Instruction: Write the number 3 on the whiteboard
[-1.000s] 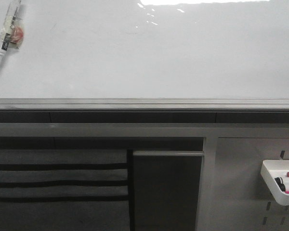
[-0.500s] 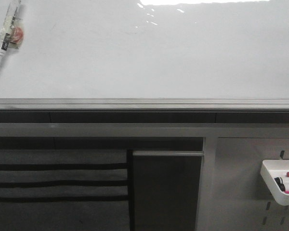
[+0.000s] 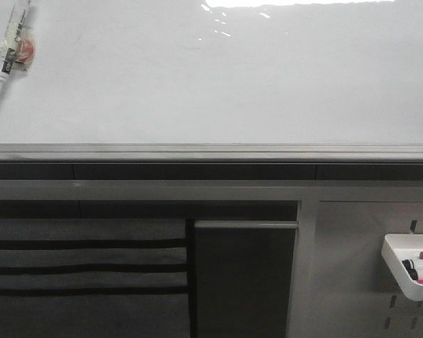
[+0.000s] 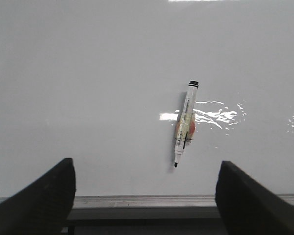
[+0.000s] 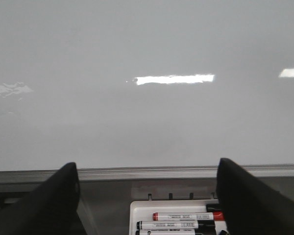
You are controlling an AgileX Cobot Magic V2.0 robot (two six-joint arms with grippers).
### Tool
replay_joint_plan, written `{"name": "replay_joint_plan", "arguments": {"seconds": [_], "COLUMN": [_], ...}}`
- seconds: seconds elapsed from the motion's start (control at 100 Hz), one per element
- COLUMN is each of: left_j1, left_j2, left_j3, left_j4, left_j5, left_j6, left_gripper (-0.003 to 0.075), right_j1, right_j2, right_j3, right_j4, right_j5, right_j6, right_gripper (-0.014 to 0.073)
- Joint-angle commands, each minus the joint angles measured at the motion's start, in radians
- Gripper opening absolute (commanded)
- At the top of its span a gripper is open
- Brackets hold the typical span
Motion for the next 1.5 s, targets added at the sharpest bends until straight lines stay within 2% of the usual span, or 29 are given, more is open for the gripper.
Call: {"name": "replay_joint_plan", "arguments": {"seconds": [0.0,0.06,0.23,0.35,0.44,0.62,0.83,1.24,1.36,1.49], "left_j1": [0.002,0.0,0.0,0.0,0.0,-0.044,-0.123,-0.128,-0.128,-0.135], "left_j2": [0.05,0.091,0.251,0.392,0.504,0.705,0.887,1.08,1.107,1.121], "left_j3": [-0.023,-0.023,-0.036,-0.061,-0.089,-0.16,-0.232,-0.286,-0.286,-0.286], "left_j4": [-0.02,-0.029,-0.142,-0.175,-0.175,-0.172,-0.121,-0.08,-0.08,-0.08], "left_j5": [-0.089,-0.097,-0.104,-0.122,-0.147,-0.195,-0.32,-0.519,-0.53,-0.551], "left_j6": [0.007,0.03,0.146,0.198,0.204,0.206,0.206,0.206,0.206,0.206], "left_gripper": [0.0547,0.0547,0.0547,0.0547,0.0547,0.0547,0.0547,0.0544,0.0491,0.0373], "right_j1": [-0.004,-0.004,-0.004,-0.004,-0.004,-0.004,-0.004,-0.004,-0.004,-0.004], "right_j2": [0.018,0.018,0.018,0.018,0.018,0.018,0.018,0.018,0.018,0.018], "right_j3": [-0.032,-0.032,-0.032,-0.032,-0.032,-0.032,-0.032,-0.032,-0.032,-0.032], "right_j4": [0.067,0.179,0.631,0.839,0.941,0.977,0.977,0.977,0.977,0.977], "right_j5": [-0.054,-0.033,0.075,0.144,0.198,0.234,0.23,0.224,0.224,0.222], "right_j6": [-0.031,-0.12,-0.487,-0.668,-0.762,-0.79,-0.79,-0.79,-0.79,-0.79], "right_gripper": [0.0519,0.0519,0.0519,0.0519,0.0519,0.0519,0.0519,0.0519,0.0519,0.0519]}}
